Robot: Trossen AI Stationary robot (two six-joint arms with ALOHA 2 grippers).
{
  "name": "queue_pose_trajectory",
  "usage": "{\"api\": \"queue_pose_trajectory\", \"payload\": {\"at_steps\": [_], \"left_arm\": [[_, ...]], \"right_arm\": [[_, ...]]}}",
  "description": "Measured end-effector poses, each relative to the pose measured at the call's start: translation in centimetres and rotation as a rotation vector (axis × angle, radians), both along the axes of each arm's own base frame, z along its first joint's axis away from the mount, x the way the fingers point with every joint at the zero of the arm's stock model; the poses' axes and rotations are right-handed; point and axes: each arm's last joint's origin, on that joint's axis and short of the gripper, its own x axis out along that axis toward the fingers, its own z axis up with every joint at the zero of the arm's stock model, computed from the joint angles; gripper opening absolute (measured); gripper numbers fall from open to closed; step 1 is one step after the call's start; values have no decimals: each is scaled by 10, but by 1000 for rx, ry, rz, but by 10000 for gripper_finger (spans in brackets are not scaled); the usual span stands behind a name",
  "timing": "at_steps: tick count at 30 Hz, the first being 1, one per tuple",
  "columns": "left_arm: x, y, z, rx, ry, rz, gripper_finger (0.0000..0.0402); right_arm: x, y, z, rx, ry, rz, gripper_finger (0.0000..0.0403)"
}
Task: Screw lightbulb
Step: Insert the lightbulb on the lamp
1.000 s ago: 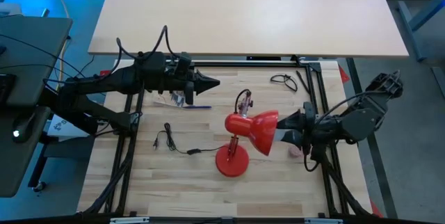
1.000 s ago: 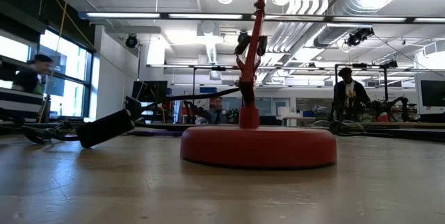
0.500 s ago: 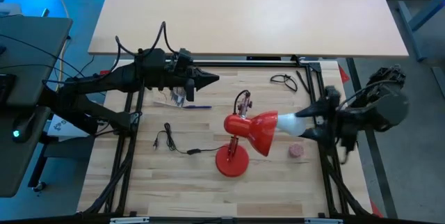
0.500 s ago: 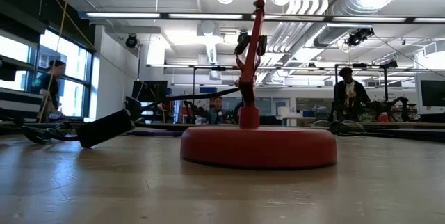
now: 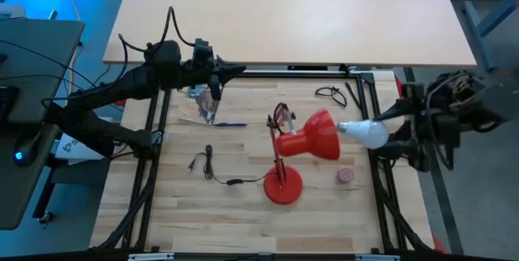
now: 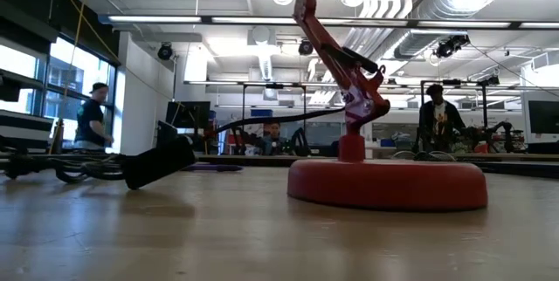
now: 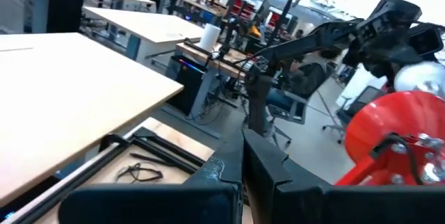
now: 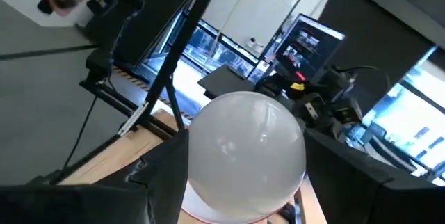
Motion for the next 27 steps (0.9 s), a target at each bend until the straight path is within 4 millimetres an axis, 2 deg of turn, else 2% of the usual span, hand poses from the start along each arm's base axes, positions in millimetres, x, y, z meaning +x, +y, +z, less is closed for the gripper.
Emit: {"api": "queue_pose_trajectory", "payload": {"at_steps": [6, 9, 13, 16, 19, 22, 27], "left_arm": [[2, 2, -1, -8, 2, 0, 0], [1, 1, 4, -33, -57, -8, 0], [3, 1, 25, 25, -289, -16, 0], [8, 3, 32, 86, -399, -12, 12], [16, 5, 30, 144, -373, 15, 43], [27, 8, 38, 273, -338, 39, 88], [46, 13, 69, 525, -326, 8, 176]], "right_arm": [[-11, -17, -4, -21, 115, -68, 250], [-17, -25, 0, 6, 126, -101, 250], [-23, -36, 22, 35, 5, -175, 250], [-29, -47, 44, 102, -121, -229, 250], [-36, -59, 67, 228, -254, -278, 250], [-43, -70, 83, 371, -361, -339, 250], [-47, -78, 88, 553, -409, -452, 250]]}}
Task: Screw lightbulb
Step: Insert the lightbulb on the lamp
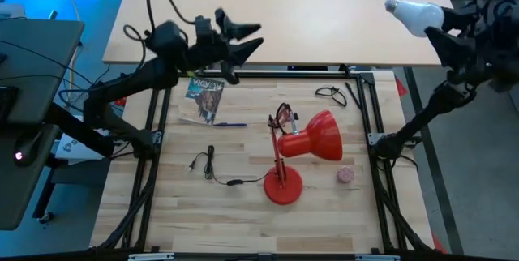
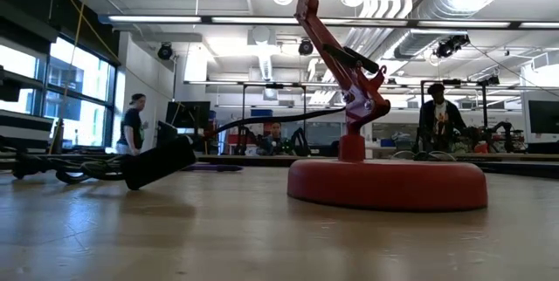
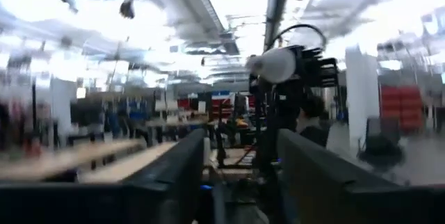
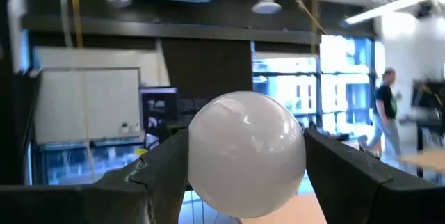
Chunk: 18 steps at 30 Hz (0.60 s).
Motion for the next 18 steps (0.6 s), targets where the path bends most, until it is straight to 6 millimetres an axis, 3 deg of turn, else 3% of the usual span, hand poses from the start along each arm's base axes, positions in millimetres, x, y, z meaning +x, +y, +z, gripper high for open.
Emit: {"api": "queue_pose_trajectory", "payload": {"at_steps": [5, 8, 14, 18], "left_arm": [[-1, 4, 45, 230, 53, 61, 244], [-5, 7, 63, 300, 100, 100, 264], [-15, 6, 69, 311, 142, 5, 270], [-25, -2, 66, 301, 213, -75, 270]], "right_arm": [[16, 8, 1, 196, -68, -50, 250], [36, 17, -3, 272, -85, -72, 250], [121, 34, -23, 295, -19, -39, 250], [177, 20, -37, 320, 3, 22, 250]]}}
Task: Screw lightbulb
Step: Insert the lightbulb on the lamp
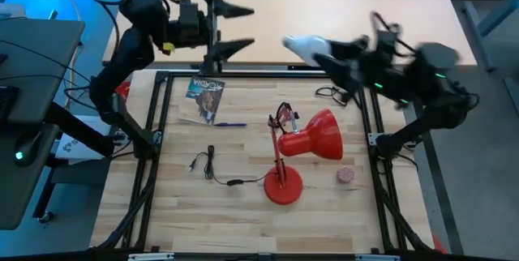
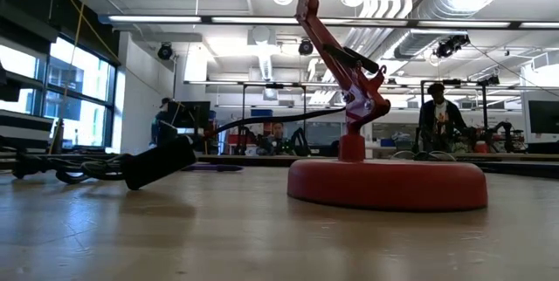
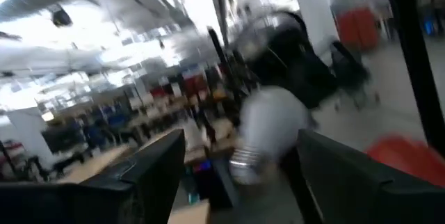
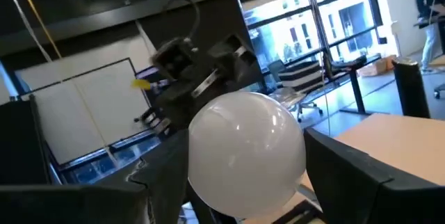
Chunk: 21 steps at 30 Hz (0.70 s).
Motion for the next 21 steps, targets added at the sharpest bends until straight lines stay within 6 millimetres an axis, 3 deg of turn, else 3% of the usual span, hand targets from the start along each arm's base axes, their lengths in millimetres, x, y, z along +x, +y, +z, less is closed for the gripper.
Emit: {"api": "queue_pose_trajectory", "payload": {"at_steps": [5, 9, 13, 21], "left_arm": [[-17, -7, -2, 134, 90, 70, 271], [-26, -10, 2, 199, 80, 89, 271], [-15, -11, -5, 237, 107, 69, 271], [1, -23, -6, 357, 78, 121, 271]], "right_arm": [[11, -31, 9, 78, -102, 142, 250], [32, -48, 4, 124, -95, 319, 250], [53, -58, -5, 114, -79, 410, 250], [54, -68, 1, 64, -134, 506, 250]]}}
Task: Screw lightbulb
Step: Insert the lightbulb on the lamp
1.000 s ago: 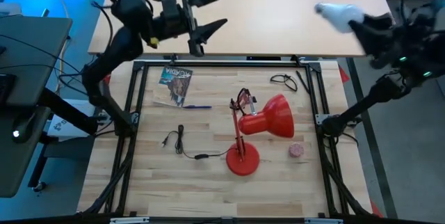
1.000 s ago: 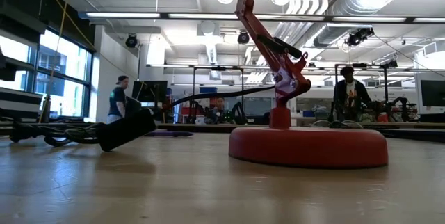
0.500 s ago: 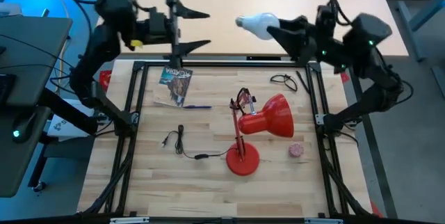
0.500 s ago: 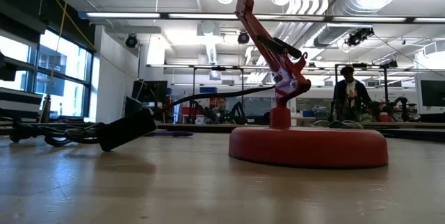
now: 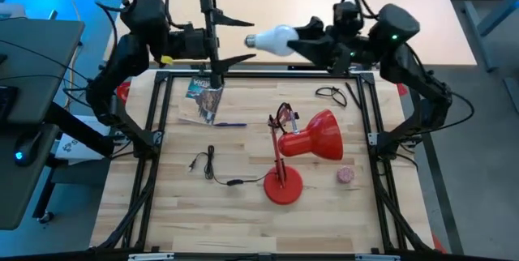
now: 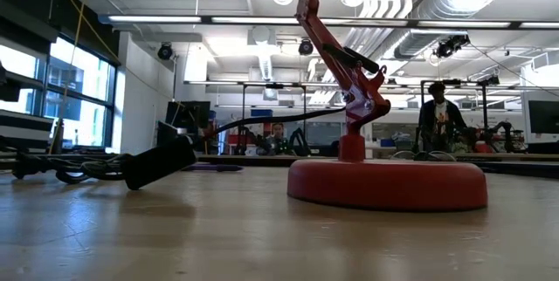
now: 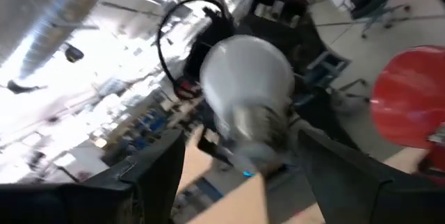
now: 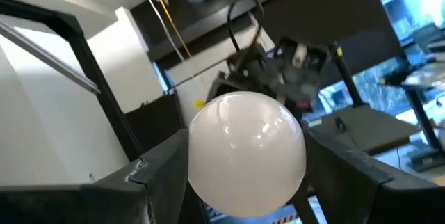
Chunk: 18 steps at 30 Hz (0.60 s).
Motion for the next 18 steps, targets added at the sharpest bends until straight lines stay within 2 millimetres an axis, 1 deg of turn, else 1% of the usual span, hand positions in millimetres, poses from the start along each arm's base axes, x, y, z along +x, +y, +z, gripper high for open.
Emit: {"api": "queue_pose_trajectory", "payload": {"at_steps": [5, 9, 18], "left_arm": [[12, -5, -2, 91, -23, 22, 271], [21, -6, -6, 103, -7, 44, 271], [19, -17, -2, 134, -43, 23, 270]], "right_arm": [[0, 1, 4, -23, -46, 42, 250], [7, 0, -1, -9, -13, 50, 250], [5, -5, -1, -24, -14, 27, 250]]}}
